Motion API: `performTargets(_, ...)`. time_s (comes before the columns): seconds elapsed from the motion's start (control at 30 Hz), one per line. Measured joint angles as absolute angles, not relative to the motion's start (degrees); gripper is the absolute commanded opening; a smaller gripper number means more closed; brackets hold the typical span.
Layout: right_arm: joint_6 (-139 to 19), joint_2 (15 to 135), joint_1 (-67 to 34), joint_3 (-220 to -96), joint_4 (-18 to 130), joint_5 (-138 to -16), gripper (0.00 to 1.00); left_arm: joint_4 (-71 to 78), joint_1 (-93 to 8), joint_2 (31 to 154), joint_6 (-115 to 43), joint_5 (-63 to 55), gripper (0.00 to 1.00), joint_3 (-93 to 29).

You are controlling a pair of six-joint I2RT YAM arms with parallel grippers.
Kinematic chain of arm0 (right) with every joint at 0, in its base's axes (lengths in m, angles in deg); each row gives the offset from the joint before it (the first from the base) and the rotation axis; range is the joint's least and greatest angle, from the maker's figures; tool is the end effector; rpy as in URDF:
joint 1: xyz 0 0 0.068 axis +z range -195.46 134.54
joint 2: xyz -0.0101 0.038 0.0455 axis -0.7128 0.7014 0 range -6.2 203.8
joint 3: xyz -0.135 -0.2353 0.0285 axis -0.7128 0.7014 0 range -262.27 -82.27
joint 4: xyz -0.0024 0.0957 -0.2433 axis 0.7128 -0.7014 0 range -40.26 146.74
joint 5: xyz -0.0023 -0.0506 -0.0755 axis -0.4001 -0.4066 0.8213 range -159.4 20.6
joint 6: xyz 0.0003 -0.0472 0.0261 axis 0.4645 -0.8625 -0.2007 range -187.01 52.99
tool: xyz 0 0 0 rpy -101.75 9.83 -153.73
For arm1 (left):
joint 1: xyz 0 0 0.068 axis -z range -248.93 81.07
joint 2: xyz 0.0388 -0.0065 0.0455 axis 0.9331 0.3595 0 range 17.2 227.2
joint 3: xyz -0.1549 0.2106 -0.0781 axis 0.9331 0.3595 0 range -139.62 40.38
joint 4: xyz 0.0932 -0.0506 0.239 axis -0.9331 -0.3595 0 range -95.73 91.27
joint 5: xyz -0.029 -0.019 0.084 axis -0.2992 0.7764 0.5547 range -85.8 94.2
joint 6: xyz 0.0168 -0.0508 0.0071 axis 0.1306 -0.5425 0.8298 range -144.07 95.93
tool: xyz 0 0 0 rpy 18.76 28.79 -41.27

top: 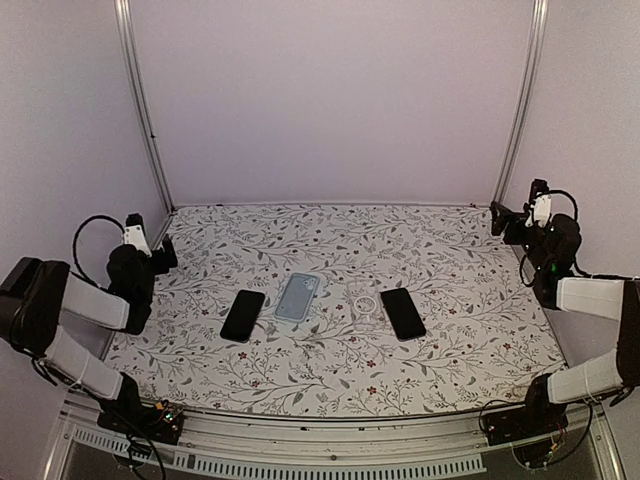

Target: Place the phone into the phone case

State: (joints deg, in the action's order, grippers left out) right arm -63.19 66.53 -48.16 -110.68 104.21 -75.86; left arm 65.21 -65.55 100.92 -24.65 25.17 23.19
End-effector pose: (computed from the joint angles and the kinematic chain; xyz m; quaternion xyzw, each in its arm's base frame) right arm 0.2680 -0.0085 0.2433 -0.0018 0.6876 0.0458 0.7247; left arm 0.2511 -0.0021 0.1702 -0.1083 0.7137 0.1081 0.6836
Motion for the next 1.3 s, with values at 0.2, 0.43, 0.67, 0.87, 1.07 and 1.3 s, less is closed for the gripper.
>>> performTargets(0.2, -54.89, 64.54, -47.42, -123.55, 89.45, -87.51, 0.88, 48.23, -64.09, 84.49, -29.57, 27.51, 0.95, 9.96)
performTargets(0.43, -53.8, 73.63, -24.07, -141.87, 63.73, -83.0, 0.73, 25.74, -48.57, 80.79, -36.1, 22.7, 0.93, -8.46)
performTargets(0.67, -53.53, 87.69, -8.75, -150.79, 45.19, -76.51, 0.55, 13.04, -31.96, 88.97, -36.69, 18.35, 0.94, -11.35)
performTargets(0.87, -50.32, 94.64, -6.96, -150.92, 38.81, -76.08, 0.47, 15.92, -29.6, 92.22, -34.75, 16.51, 0.92, -6.06)
performTargets(1.07, -47.72, 99.34, -6.33, -151.0, 35.73, -75.38, 0.43, 19.72, -28.7, 92.18, -34.11, 12.36, 0.92, -1.69)
performTargets(1.3, -46.52, 101.76, -4.86, -151.29, 34.33, -75.57, 0.35, 22.33, -26.01, 90.08, -32.12, 12.84, 0.92, -1.34)
